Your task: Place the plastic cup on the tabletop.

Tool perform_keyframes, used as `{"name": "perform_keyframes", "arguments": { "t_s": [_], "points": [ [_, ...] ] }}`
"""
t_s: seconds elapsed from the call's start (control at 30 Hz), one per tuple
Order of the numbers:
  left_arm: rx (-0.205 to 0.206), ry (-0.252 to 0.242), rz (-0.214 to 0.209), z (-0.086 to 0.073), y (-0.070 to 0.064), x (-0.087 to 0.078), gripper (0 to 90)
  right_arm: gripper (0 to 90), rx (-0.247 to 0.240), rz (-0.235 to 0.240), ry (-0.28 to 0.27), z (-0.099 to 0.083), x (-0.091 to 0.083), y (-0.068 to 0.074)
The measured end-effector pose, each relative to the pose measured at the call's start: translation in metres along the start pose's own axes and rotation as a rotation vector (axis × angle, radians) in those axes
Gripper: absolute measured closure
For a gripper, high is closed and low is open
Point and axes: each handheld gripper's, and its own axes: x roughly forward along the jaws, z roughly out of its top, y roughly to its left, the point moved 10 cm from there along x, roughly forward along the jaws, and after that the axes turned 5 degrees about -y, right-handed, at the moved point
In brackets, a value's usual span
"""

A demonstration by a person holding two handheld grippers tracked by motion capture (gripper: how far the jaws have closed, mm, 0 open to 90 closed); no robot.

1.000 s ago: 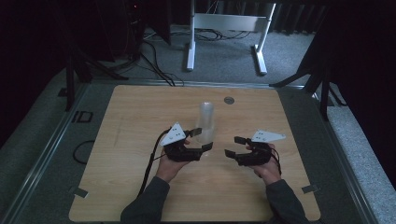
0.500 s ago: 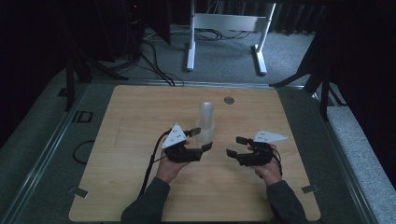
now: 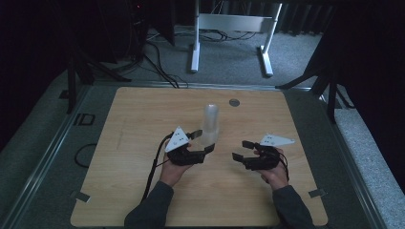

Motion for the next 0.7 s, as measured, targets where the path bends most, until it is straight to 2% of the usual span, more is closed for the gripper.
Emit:
{"name": "perform_keyframes", "arguments": {
  "t_s": [0.7],
  "points": [
    [-0.002, -0.024, 0.082, -0.003, 0.013, -0.003, 28.3, 25.0, 0.008, -0.003, 0.006, -0.003, -0.002, -0.002]
  ]
}}
